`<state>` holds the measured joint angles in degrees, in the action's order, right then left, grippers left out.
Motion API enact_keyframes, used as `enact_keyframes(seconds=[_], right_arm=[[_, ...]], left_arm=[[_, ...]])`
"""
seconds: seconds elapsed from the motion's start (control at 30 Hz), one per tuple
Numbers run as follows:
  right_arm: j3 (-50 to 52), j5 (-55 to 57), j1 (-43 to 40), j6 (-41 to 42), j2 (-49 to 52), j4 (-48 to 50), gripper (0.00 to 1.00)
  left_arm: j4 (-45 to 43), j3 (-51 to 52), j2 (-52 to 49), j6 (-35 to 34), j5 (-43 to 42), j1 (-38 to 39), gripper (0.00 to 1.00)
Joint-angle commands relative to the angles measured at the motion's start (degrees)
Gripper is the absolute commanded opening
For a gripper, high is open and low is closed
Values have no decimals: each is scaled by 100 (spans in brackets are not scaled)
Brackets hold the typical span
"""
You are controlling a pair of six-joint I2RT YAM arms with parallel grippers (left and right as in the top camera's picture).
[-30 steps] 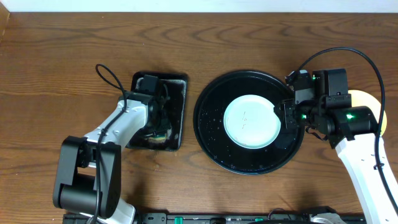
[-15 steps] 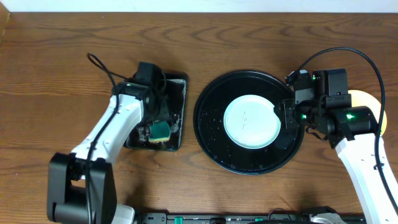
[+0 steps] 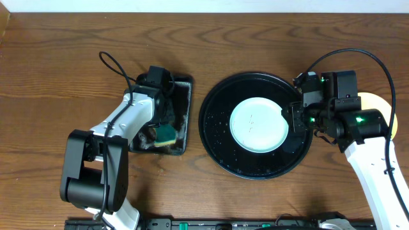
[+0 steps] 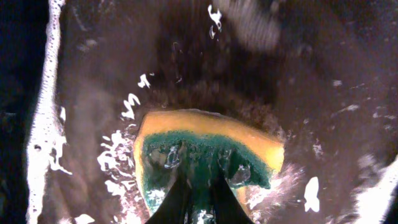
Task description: Clean dirty plates on tray and stack at the side
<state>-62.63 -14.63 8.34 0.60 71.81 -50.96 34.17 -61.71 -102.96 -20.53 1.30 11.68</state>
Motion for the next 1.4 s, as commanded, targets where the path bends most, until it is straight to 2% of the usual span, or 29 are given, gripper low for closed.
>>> enact_keyframes(seconds=[0.0,0.07,0.13,0.2,0.27,0.4,0.47,0.5,0.63,0.73,0.77,0.8,0.83,0.93,1.13,1.23,1.37], right_arm=[[-50,-68,39,4,9,13,35],[-50,-68,39,7,9,13,35],[-50,-68,39,4,9,13,35],[-50,-70,39,7,9,2,35],[-50,-68,39,4,9,-17,35],[-50,-68,39,4,9,-28,35],[-50,-68,39,4,9,-28,35],[-50,-68,39,7,9,-26,32],[-46,-63,37,31,11,-31,36],[-39,0,33,157,59,-46,38],[-37,168,33,262,133,-79,41],[-37,240,33,273,199,-107,41],[-37,282,31,297,280,-125,41],[-37,282,-15,483,549,-133,40],[-37,214,-391,772,1351,48,37],[-37,-170,-568,575,1775,157,35],[-37,-586,-719,262,2337,223,34]], left_arm=[[286,-192,0,37,17,-15,7],[514,-411,162,39,17,-15,8],[767,-638,387,37,4,-15,37],[955,-763,601,37,-103,-15,52],[1102,-763,800,35,-219,-15,58],[1526,-660,861,-52,-219,2,57],[1497,-444,861,-118,-216,2,52],[1290,-166,859,-120,-216,2,52],[402,715,859,-428,-278,2,51],[-168,1117,859,-422,-555,2,37],[-297,1174,859,-417,-584,2,20],[-330,1167,863,-415,-584,2,9],[-326,1143,876,-415,-584,0,8],[-122,940,925,-240,-581,0,7],[999,-166,1187,94,-581,2,7],[1521,-774,1346,170,-634,46,7],[1718,-1266,1530,293,-1084,302,7]])
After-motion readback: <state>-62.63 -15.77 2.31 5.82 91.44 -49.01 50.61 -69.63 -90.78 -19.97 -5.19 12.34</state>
